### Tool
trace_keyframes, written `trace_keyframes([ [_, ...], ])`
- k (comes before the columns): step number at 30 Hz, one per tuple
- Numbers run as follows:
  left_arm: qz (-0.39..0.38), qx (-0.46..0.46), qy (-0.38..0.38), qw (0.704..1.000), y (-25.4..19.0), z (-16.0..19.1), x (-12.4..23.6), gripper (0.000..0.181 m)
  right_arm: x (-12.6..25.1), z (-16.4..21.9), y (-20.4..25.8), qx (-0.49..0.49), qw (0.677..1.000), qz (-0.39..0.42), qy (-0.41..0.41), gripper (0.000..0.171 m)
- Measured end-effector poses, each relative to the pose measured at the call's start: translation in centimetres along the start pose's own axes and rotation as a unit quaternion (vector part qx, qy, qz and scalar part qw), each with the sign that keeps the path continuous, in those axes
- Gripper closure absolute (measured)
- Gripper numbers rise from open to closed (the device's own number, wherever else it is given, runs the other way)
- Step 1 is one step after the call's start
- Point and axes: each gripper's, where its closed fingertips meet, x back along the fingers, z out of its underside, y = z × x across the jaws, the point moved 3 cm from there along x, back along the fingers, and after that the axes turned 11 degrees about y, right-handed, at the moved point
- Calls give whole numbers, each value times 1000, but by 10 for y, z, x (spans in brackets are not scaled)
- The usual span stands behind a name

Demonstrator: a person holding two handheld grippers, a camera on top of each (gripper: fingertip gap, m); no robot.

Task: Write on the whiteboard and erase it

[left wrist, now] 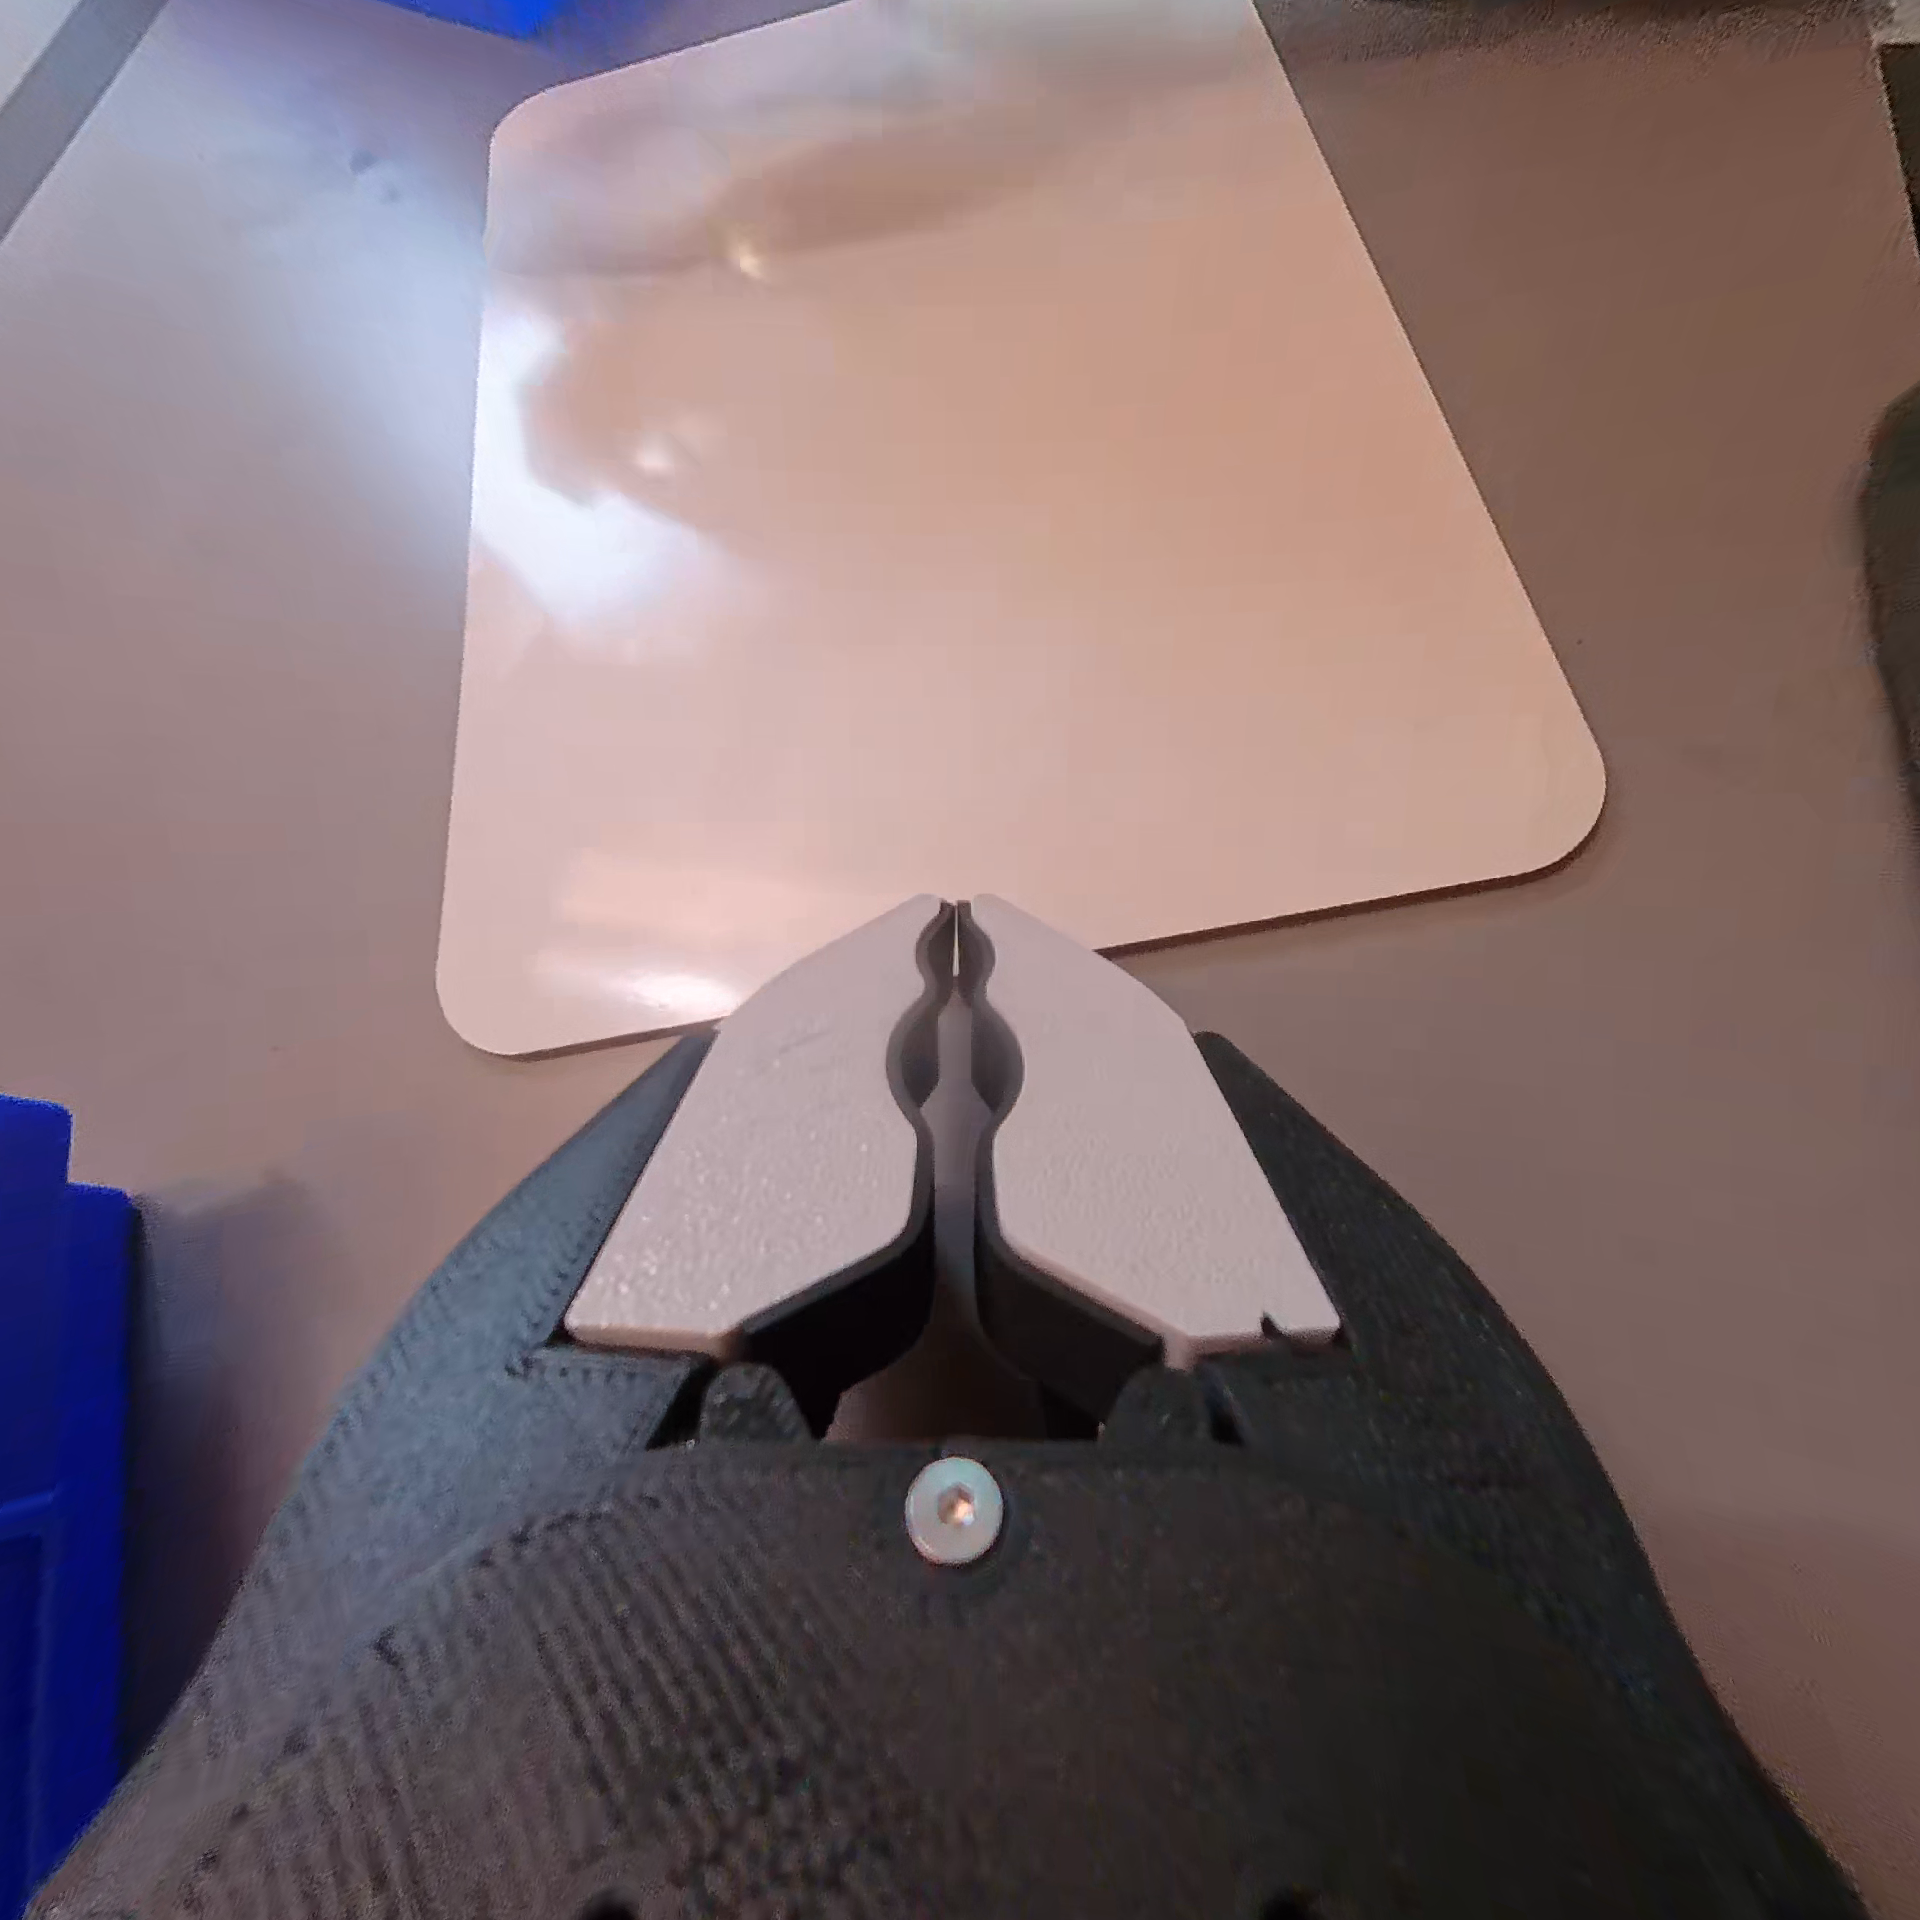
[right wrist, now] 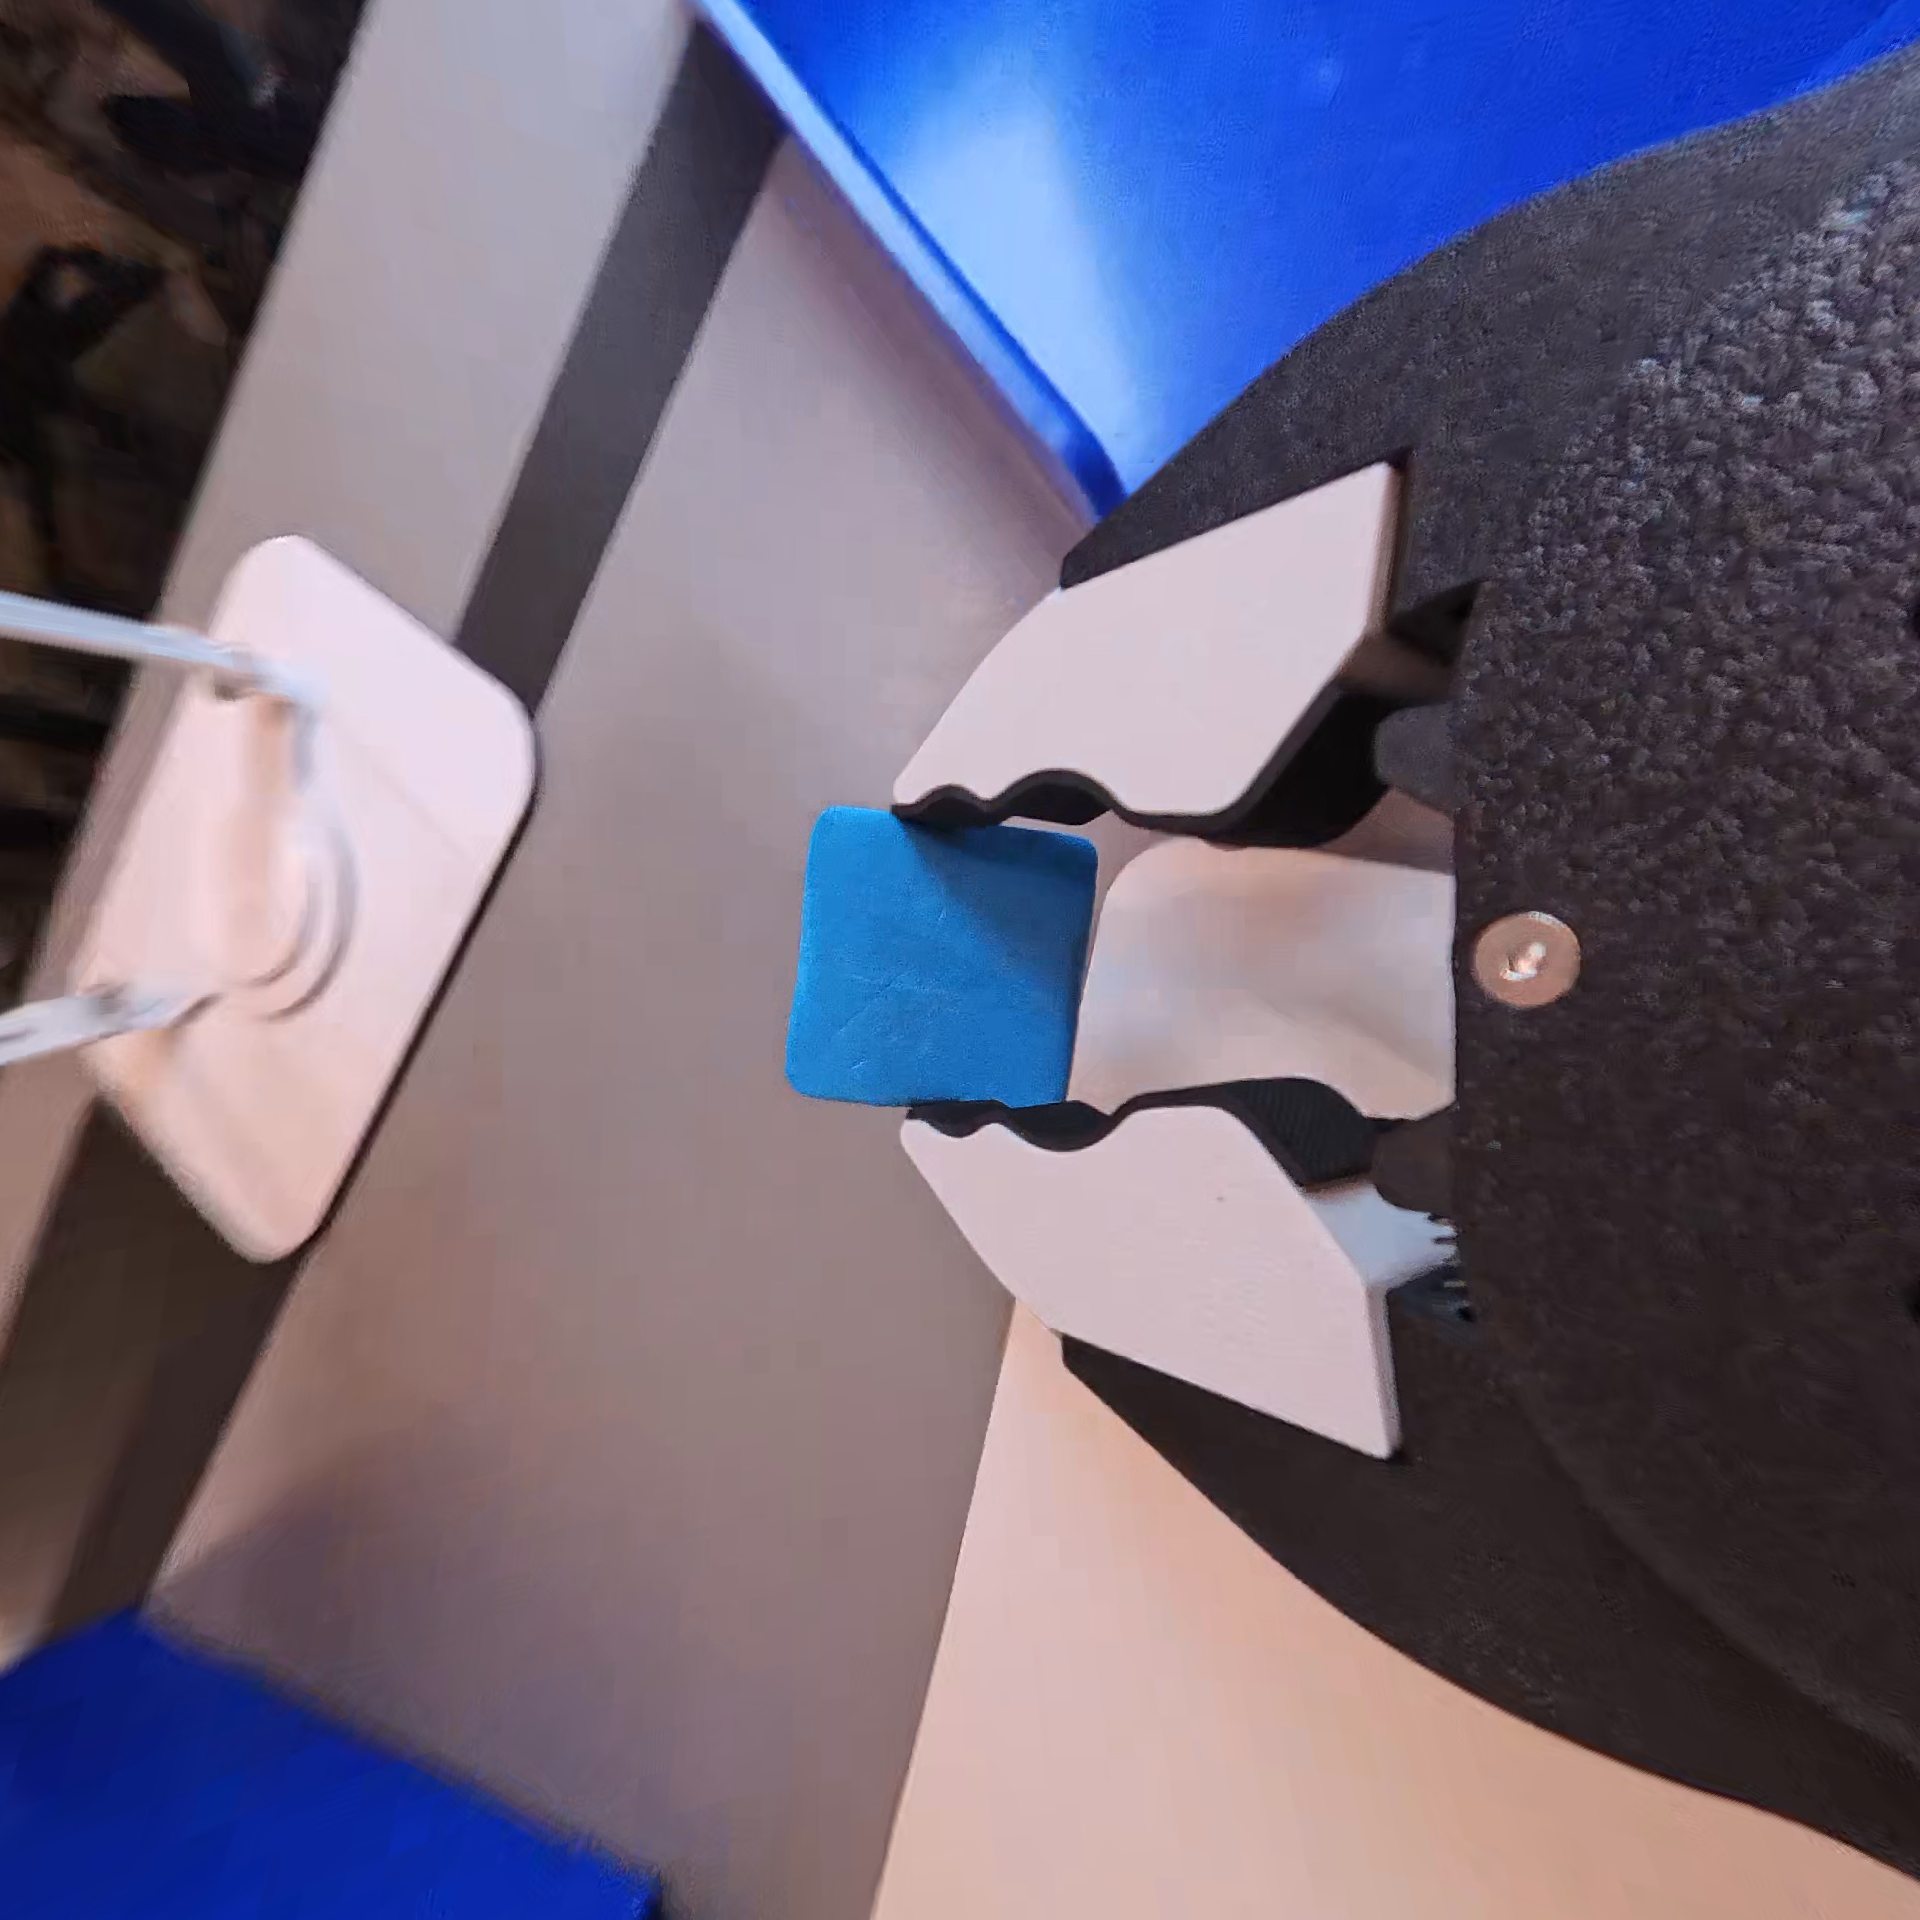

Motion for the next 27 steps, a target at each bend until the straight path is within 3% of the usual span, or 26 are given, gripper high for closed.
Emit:
trace_keyframes([
  [2,-5,-8,4,1000,-1,1,1,181,-16,9,-12,-13,999,29,30,120],
  [8,-14,0,-7,1000,5,2,7,181,-13,27,-57,-37,992,111,47,120],
  [14,-20,19,-21,999,11,-1,10,181,-28,44,-87,-79,986,120,89,119],
  [17,-52,34,-40,997,23,-7,24,180,-22,46,-80,-74,987,101,102,101],
  [23,-192,91,-76,974,88,-15,115,174,23,42,-42,-37,999,25,11,86],
  [27,-301,154,4,941,156,10,182,159,61,48,-7,-26,997,-57,-55,88],
])
